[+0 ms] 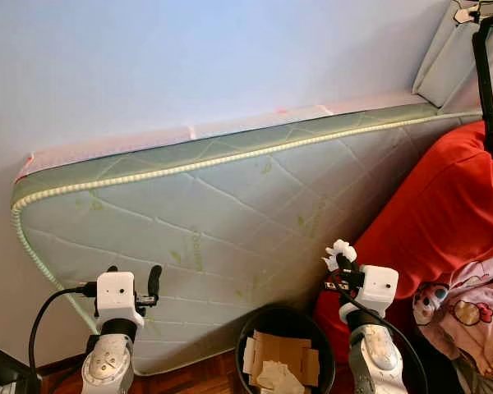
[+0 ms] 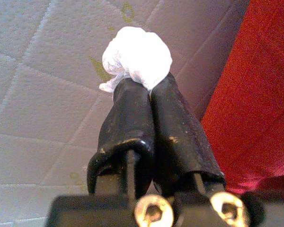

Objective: Clean up the room

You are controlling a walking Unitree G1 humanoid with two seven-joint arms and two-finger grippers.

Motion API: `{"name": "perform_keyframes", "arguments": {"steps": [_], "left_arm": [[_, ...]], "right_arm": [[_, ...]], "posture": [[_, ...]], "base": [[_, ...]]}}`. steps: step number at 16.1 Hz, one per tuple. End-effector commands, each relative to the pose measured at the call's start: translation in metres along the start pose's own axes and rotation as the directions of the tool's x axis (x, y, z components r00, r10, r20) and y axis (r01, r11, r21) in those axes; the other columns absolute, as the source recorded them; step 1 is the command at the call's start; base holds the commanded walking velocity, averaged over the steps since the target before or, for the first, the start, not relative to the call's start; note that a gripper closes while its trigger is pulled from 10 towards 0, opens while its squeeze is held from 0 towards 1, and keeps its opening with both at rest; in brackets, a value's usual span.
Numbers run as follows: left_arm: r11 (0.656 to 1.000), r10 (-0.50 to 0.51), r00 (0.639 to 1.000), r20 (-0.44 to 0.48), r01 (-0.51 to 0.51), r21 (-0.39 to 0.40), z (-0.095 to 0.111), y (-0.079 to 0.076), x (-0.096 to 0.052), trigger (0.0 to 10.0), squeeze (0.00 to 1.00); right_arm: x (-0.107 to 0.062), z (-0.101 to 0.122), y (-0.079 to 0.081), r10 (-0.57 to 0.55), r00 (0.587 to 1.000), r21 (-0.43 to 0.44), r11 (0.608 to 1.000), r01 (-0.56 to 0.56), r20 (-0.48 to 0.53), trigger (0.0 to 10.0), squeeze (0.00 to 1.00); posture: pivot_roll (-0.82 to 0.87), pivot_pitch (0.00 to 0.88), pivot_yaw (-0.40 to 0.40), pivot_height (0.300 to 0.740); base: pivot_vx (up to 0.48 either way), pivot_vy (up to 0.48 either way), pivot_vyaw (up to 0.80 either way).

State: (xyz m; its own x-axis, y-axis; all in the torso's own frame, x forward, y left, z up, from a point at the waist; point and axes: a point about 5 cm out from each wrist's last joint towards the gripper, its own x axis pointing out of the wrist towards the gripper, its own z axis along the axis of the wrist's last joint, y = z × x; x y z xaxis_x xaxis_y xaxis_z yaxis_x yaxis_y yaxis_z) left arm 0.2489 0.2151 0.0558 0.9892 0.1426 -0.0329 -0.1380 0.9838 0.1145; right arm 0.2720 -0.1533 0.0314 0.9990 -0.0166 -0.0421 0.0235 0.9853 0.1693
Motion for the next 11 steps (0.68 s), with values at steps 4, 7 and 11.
{"name": "perform_keyframes", "arguments": {"steps": [4,7,11], "left_arm": [[1.0,-0.006,1.0,0.025,0.006,0.02,0.0063,0.0014,0.0,10.0,0.0],[1.0,0.001,1.0,0.022,-0.001,0.025,0.0058,0.0038,-0.0017,10.0,0.0],[1.0,-0.006,1.0,0.018,0.005,0.02,0.005,0.0001,-0.0035,10.0,0.0]], "right_arm": [[0.0016,-0.0019,0.0023,0.002,0.999,-0.021,1.0,-0.003,-0.034,10.0,0.0],[0.0007,-0.001,0.0057,0.019,1.0,-0.018,1.0,-0.019,-0.013,10.0,0.0],[0.0009,0.0007,0.0034,0.013,1.0,-0.023,1.0,-0.013,-0.01,10.0,0.0]], "posture": [[-0.01,0.0,-0.048,0.706],[0.0,0.0,-0.052,0.672],[0.0,0.0,-0.054,0.672]], "base": [[0.0,0.0,0.0],[0.0,0.0,0.0],[0.0,0.0,0.0]]}}
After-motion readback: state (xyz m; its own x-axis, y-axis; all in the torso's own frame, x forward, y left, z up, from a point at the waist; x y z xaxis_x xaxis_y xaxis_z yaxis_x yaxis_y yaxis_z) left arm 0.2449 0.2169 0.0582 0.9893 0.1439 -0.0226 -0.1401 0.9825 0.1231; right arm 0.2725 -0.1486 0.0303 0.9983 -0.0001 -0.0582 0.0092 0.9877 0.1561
